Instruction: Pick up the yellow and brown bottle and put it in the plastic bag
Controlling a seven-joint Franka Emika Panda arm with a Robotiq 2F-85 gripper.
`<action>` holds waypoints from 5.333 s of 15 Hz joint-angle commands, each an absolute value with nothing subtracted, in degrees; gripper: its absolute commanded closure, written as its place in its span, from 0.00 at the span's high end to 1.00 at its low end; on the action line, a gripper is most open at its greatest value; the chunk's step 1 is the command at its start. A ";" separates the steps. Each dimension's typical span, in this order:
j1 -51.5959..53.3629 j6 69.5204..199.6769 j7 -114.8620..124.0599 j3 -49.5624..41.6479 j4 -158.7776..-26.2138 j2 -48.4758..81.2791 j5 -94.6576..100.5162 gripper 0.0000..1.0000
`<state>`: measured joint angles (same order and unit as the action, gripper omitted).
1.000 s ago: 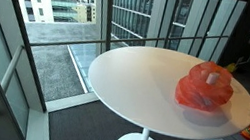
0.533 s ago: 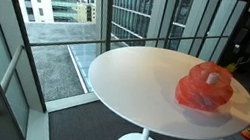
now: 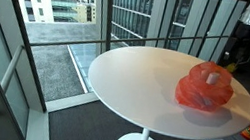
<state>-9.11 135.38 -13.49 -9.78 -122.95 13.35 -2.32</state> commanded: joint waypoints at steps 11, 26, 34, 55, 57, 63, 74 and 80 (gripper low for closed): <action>-9.76 143.07 -12.65 -8.72 -121.67 16.67 -0.81 1.00; -10.73 142.49 -13.15 -7.26 -116.29 24.61 -1.57 0.90; -10.84 142.41 -13.17 -6.76 -115.56 25.23 -1.26 0.30; -6.93 135.09 -14.81 -4.55 -122.65 1.68 -2.56 0.20; -5.98 133.45 -15.76 -3.98 -123.81 -0.60 -3.18 0.20; -3.43 124.99 -18.25 -3.58 -126.77 -7.04 -3.42 0.20; 0.11 127.29 -19.93 -2.98 -132.51 -7.76 -4.34 0.20; 0.23 127.20 -18.42 -2.86 -132.88 -7.02 -2.89 0.45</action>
